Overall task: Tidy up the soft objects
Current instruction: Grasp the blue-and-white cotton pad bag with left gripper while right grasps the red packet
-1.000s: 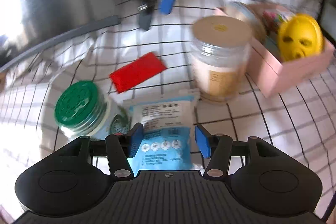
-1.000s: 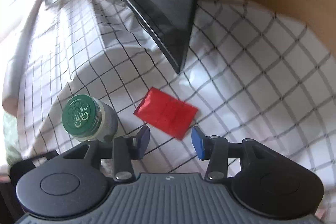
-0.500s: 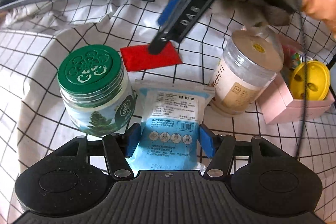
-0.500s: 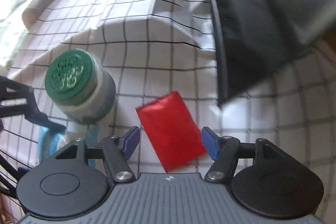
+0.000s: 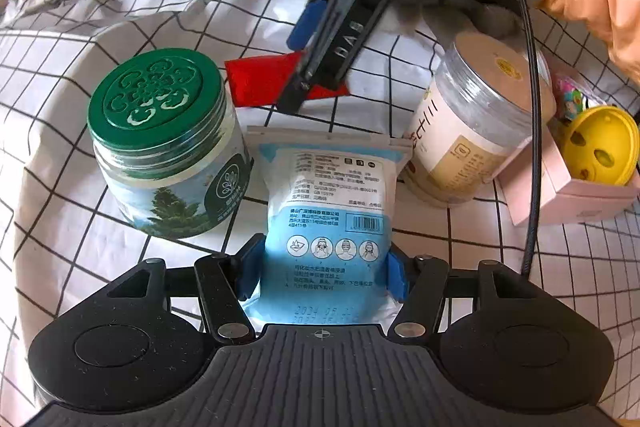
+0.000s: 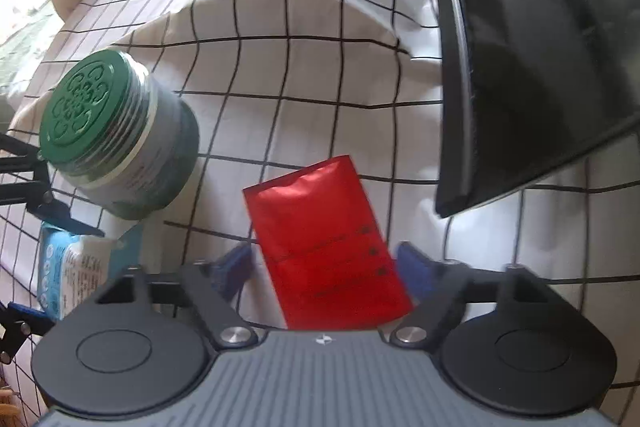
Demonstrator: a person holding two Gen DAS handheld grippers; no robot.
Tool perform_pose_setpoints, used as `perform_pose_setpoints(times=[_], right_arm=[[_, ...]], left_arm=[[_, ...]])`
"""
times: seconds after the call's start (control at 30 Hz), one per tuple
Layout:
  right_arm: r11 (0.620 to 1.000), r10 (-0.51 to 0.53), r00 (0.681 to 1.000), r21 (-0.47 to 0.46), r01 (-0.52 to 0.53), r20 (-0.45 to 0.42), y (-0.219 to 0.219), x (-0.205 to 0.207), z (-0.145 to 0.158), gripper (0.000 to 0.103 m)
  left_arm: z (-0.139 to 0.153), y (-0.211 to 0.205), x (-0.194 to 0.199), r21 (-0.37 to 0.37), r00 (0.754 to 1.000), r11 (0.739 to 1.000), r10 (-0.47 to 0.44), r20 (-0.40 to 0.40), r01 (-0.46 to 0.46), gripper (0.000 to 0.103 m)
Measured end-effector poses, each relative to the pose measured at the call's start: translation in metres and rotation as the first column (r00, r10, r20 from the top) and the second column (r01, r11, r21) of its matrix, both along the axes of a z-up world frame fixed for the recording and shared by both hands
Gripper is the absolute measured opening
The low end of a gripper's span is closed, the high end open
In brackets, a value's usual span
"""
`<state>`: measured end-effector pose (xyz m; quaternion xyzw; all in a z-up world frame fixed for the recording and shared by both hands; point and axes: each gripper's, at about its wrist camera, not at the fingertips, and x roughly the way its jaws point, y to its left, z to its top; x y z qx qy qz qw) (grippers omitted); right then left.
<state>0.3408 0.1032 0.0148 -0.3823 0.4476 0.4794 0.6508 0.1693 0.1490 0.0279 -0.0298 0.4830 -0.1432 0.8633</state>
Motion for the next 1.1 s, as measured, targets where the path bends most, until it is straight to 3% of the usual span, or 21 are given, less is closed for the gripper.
perform_pose_setpoints(times=[0.13,0.27,0.4,0.53,0.6,0.63,0.8,0.9,0.97,1.03,1.1], right_arm=[[0.999,-0.03,0.999,0.025,0.03,0.017,-0.007,-0.003,0.0,0.081],[0.994,-0.08,0.997,0.072,0.078,0.02,-0.023,-0.001,0.004,0.052],[0.99,-0.135,0.991,0.038,0.135,0.006,-0.032,0.001,0.009,0.032],[0.984,-0.17,0.985,-0.057,0.169,-0.008,-0.03,-0.002,0.01,0.034],[0.971,-0.236,0.971,-0.056,0.233,-0.047,-0.027,0.003,0.009,0.054],[0.971,-0.241,0.968,-0.027,0.239,-0.069,-0.026,0.005,0.01,0.057],[0.994,-0.105,0.994,0.02,0.105,-0.028,-0.021,0.001,0.003,0.063],[0.997,-0.072,0.997,0.017,0.072,0.001,-0.015,-0.006,-0.006,0.079],[0.996,-0.089,0.996,0.005,0.089,0.021,-0.013,-0.007,-0.008,0.084],[0.987,-0.159,0.987,-0.029,0.159,-0.002,-0.011,-0.003,-0.007,0.082],[0.976,-0.208,0.978,-0.068,0.207,-0.011,-0.01,-0.001,-0.003,0.061]], left_arm=[[0.0,-0.002,-0.001,0.013,1.0,1.0,-0.006,0.004,0.006,0.063],[0.008,0.003,0.0,-0.045,1.0,0.999,0.029,0.007,-0.029,0.059],[0.019,0.004,-0.002,-0.05,0.998,0.998,0.033,0.062,-0.03,0.058],[0.014,0.003,-0.001,-0.036,0.998,0.998,0.042,0.037,-0.041,0.058],[0.009,0.002,-0.002,-0.025,0.999,0.999,0.035,0.02,-0.035,0.058],[0.008,0.001,-0.002,-0.02,0.999,0.999,0.03,0.012,-0.03,0.058],[0.0,-0.001,-0.001,-0.005,1.0,1.0,0.014,0.001,-0.014,0.058],[-0.002,-0.001,0.001,-0.008,1.0,1.0,0.004,0.005,-0.004,0.058],[-0.002,-0.003,0.001,-0.006,1.0,1.0,-0.004,0.005,0.004,0.058],[-0.002,-0.004,0.001,-0.005,1.0,1.0,-0.012,0.004,0.012,0.058],[-0.003,-0.002,0.003,-0.01,1.0,1.0,-0.013,0.001,0.013,0.058]])
